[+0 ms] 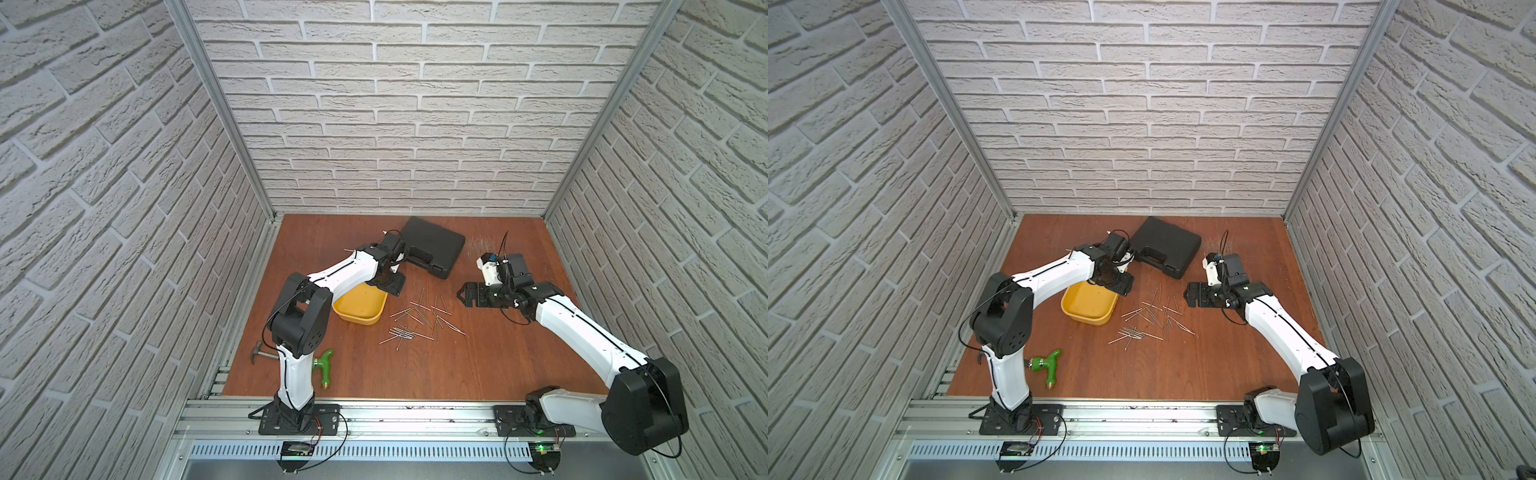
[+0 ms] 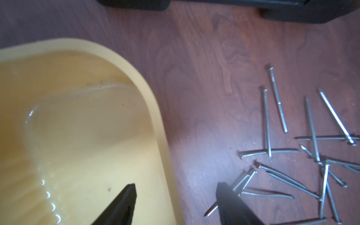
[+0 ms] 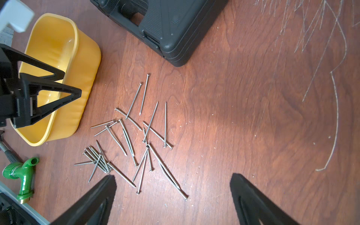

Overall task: Put the nails on the desktop into the storage box
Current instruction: Adjust the storage box at the center of the board.

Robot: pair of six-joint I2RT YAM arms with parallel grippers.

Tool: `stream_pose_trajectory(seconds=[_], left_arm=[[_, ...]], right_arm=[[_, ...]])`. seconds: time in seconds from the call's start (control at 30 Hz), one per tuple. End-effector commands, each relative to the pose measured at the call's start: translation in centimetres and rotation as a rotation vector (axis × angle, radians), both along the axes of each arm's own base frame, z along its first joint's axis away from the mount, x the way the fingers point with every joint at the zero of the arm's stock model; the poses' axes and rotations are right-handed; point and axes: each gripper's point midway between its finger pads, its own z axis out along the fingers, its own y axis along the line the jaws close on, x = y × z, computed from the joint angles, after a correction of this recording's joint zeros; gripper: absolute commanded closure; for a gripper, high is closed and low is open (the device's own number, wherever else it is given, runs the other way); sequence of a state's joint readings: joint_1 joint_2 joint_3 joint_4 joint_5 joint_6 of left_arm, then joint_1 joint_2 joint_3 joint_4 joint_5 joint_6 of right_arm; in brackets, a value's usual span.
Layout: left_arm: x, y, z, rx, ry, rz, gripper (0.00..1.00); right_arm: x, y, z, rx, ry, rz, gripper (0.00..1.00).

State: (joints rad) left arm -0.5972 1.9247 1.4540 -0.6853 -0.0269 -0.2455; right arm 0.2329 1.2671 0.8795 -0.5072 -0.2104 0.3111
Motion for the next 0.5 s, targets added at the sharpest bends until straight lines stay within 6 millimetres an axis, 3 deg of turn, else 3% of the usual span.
stream_pose_trajectory(seconds=[0.0,0.27,0.47], left_arm=[[0.04,0.15,-0.06,0.045,-0.001,-0.025,0.37],[-0.23,0.62,-0.21,0.111,0.005,-0.086,0.61],[-0.77,0.89,0.15,0.151,0.004,-0.155,0.85]], right_arm=[[0.03,0.04,0.55,0.007,-0.036,-0.004,0.04],[-0.06,0.06,0.38,0.014,-0.038,-0.009,0.04],[-0.17,-0.02,0.30,0.020,-0.046,-0.019,0.04]])
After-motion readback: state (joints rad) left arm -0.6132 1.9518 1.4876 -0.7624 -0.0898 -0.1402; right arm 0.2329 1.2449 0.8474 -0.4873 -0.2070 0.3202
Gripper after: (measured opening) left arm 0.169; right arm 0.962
